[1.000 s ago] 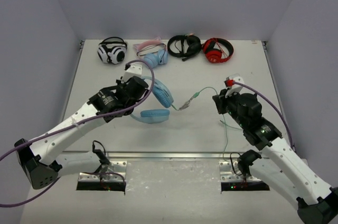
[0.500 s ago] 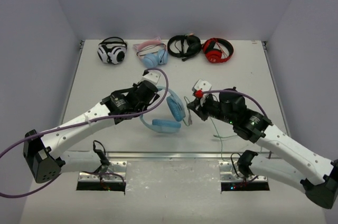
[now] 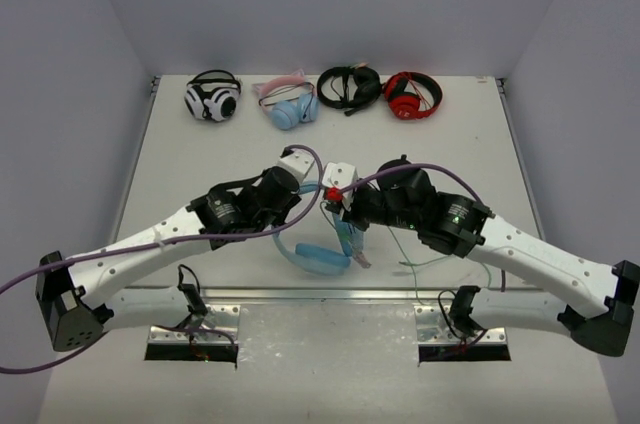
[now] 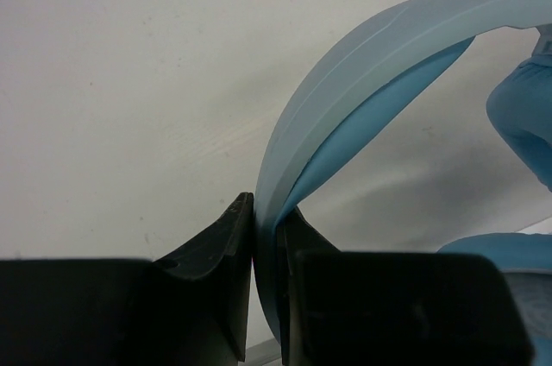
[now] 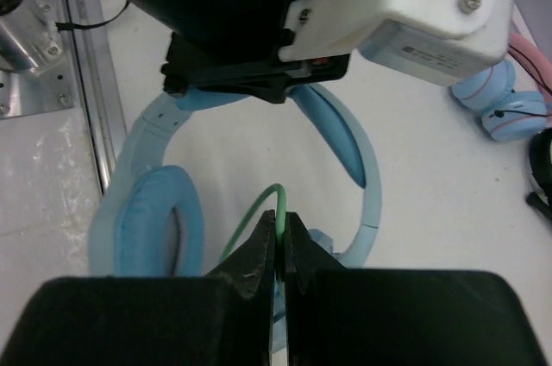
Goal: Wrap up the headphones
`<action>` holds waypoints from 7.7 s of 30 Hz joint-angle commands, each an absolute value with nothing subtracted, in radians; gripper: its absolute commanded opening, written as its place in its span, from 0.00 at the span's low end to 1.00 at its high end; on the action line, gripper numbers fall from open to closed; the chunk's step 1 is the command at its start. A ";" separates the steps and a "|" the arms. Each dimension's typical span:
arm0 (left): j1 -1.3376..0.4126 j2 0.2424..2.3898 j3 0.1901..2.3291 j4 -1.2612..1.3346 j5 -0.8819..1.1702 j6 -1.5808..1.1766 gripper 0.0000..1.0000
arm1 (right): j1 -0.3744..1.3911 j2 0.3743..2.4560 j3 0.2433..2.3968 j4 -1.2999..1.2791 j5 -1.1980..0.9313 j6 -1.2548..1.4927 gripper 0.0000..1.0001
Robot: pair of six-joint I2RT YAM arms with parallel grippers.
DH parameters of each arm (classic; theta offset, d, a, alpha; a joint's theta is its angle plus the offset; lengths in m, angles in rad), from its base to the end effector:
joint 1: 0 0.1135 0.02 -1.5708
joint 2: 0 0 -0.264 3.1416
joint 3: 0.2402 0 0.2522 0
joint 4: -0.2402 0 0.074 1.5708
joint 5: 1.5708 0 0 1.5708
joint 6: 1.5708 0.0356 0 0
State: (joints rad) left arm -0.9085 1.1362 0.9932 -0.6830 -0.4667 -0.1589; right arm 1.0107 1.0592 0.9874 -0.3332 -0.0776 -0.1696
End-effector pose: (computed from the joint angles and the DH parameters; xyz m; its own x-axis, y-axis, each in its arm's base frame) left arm 0.1550 -0.1728 0.2997 -0.5282 0.4475 -0.7216 0.4387 0.8715 0.2194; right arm 0.1252 0.2048 0.3428 -0.0574 -0.4082 -0.9111 -0.9052 0.4062 -0.1250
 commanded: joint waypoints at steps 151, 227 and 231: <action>-0.727 0.828 1.322 -0.320 -0.883 -0.595 0.00 | 0.834 1.556 0.695 0.900 -0.502 0.425 0.01; -0.597 0.854 1.009 -0.267 -1.043 -0.715 0.00 | 1.220 1.117 0.762 0.133 0.094 0.417 0.19; -0.597 0.851 1.017 -0.262 -1.081 -0.672 0.00 | 1.220 1.132 0.770 0.137 0.071 0.407 0.01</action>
State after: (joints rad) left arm -0.6006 0.8711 0.9710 -0.3836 -1.0412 -0.6731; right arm 1.2198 1.1263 0.7498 0.0746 0.1032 0.4034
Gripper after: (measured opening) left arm 0.139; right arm 0.022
